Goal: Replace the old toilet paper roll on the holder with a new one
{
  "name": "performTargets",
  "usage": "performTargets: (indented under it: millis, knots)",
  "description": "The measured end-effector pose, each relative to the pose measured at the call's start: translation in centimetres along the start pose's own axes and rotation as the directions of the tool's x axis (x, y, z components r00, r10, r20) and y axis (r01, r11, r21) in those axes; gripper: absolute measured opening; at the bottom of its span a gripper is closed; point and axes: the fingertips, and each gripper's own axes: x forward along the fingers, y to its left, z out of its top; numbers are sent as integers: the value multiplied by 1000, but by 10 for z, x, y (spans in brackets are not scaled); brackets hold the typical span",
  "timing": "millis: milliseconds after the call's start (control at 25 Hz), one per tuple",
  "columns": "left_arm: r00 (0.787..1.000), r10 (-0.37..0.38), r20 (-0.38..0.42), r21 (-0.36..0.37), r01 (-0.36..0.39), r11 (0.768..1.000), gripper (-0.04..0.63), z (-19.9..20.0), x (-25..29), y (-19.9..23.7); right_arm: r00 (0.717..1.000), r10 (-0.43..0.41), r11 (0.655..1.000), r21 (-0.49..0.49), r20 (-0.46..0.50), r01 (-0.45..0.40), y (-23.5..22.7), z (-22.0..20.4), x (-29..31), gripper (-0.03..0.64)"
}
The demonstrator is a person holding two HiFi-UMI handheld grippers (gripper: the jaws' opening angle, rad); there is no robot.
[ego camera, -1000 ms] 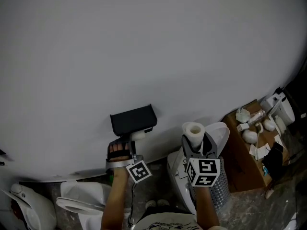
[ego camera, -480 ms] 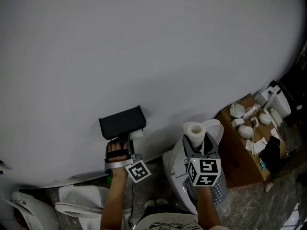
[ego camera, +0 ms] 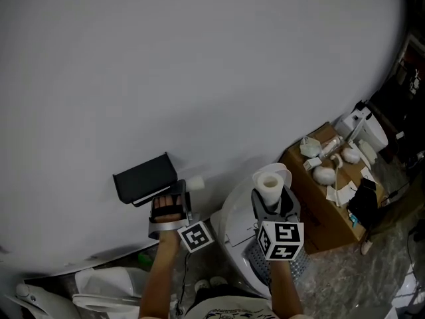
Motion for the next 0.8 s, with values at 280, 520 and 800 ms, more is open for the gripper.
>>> performTargets:
  millis: [280,520,800]
  knots:
    - [995,5,95,-61,1,998,176,40,-11,10,1000,-24,1000,6,0,24,-14,-1,-6,305]
    - [981,26,191,-262,26,965,177,47,-33,32,1000,4,1000,11,13,-4,-5,4,-4,305]
    - [956,115,271,-563,61,824,176,20,-73,72,996,86,996,7,38,-86,32,13,0,304]
